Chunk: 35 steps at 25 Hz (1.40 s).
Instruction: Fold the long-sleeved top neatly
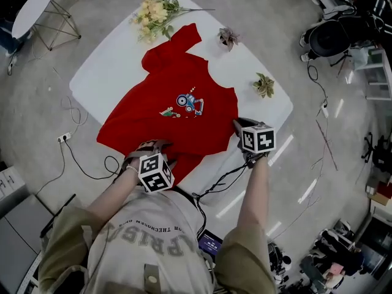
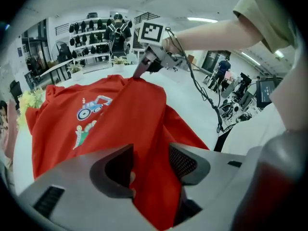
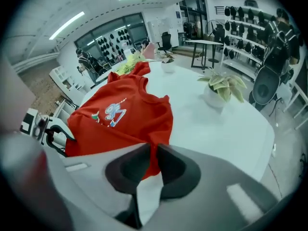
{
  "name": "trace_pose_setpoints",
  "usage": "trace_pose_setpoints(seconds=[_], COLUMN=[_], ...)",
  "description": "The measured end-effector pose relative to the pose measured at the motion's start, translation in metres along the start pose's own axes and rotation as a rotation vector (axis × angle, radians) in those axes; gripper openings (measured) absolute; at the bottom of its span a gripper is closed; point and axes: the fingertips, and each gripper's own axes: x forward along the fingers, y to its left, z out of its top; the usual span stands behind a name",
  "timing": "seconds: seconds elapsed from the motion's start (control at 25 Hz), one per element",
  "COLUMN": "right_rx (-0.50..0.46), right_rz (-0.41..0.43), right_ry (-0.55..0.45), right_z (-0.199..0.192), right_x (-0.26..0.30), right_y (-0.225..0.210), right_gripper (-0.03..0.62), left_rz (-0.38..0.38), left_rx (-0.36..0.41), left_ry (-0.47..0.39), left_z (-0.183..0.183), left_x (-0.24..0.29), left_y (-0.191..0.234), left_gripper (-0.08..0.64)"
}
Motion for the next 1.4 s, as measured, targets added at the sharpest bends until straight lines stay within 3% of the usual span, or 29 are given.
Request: trace_pose_setpoints(seconds=[0.12,0.28,0.4,0.52,0.6,0.76,0.96,1.24,1.4], right_rx=[0.010,-0.011,0.007,-0.039,-0.095,-0.108,-0.049,0.016,0.054], right_rz=[-0.025,-0.065,-0.005,0.039,0.063,0.059,-0.037,-0.153,-0.159], right_ry=[0.017,0.048,-0.016,-0.057,-0.031,0.085,0.105,-0.222,-0.367], right_z=[0.007,0.008,0.004,-0.017,-0.035,-0.066,-0.065,0.000,0.032], right_x=[0.003,0.010,-0.012,-0.036,-0.034,-0.003,-0.001,-0.071,-0.090], right_y=[-0.010,-0.012,0.007,0.043,0.071,0.089,0.088,0.148,0.182], right_gripper=[0.048,0.066,0.250,0.253,0.253,0.253,0.253,0.253,0.253], left_rz=[-0.028,-0.026,0.040,0.108,0.100,0.033,-0.019,0.022,0.066], left_rx=[-0.026,-0.027,-0.072,-0.148,-0.160,-0.128,-0.066,-0.018,-0.030], left_ry=[0.044,0.039,-0.019,-0.036,0.006,0.107,0.050,-0.128,-0.185], left_z=[-0.012,-0.014,-0.019,-0.044,-0.064,-0.099,-0.100,-0.071,-0.056], left_x=[0.008,0.000,-0.035,-0.064,-0.061,-0.044,-0.055,-0.123,-0.141], left_y=[-0.001,-0.002,0.012,0.036,0.046,0.048,0.051,0.085,0.109], left_gripper=[0.232,0.233,0.233,0.233,0.233,0.233,0.233,0.233,0.233])
